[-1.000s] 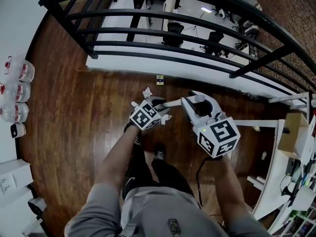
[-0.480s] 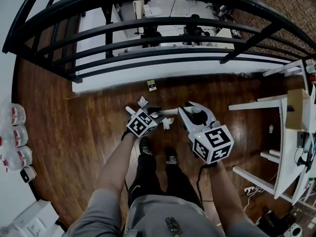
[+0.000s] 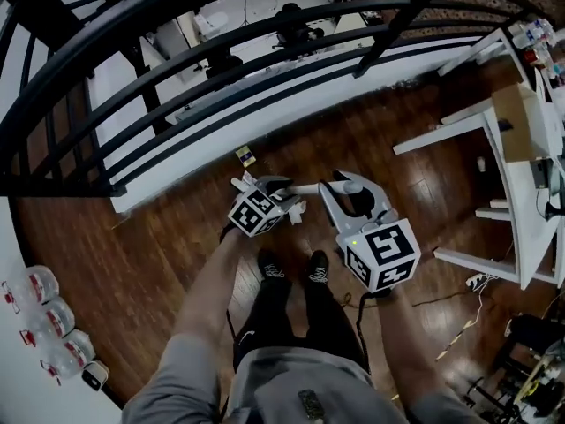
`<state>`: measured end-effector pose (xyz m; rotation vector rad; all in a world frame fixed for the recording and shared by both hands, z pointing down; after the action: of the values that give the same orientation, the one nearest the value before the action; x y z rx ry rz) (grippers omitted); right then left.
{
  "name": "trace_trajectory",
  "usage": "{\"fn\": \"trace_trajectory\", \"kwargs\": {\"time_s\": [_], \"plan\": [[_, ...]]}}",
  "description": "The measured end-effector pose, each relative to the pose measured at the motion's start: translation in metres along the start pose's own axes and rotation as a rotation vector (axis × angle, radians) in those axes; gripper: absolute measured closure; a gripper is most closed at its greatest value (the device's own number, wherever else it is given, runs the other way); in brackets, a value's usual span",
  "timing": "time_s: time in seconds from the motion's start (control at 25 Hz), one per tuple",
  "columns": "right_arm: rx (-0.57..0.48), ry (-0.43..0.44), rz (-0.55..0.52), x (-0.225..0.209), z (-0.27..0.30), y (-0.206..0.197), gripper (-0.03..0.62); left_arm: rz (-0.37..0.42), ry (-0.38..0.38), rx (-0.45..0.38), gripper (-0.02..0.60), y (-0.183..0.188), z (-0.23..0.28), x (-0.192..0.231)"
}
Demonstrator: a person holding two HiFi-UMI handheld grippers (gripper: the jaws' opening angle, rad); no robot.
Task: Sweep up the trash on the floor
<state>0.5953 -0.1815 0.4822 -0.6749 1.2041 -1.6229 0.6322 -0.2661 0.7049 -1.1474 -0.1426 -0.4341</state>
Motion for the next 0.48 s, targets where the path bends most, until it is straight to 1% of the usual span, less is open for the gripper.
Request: {"fn": "trace_trajectory", "kwargs": {"time_s": [0.12, 0.28, 0.48], "plan": [[-0.02, -0.035, 0.039, -0.015, -0.02, -0.001, 0.493, 0.032, -0.032, 0.032, 0.437, 0.011, 0.018, -0.013], [-0.061, -0.084, 0.106, -0.036, -0.062, -0.003, 0.493, 0.092, -0.088, 0.079, 0.439, 0.026, 0.039, -0.044], [-0.157, -0.176, 0.207, -0.066, -0.134, -0.003, 0.493, 0.181, -0.162, 0.085, 0.443, 0.05, 0.055, -0.097]]}}
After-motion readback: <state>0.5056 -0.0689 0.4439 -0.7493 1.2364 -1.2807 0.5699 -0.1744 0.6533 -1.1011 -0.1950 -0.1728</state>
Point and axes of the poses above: the fingertips, and each gripper's own axes: z forward along the fingers, x to its left, y out of its top, the point moved 6 cm from there along -z, backward along the fingers, and after that the axes turned 11 degrees about -x, right-handed, at the moved point
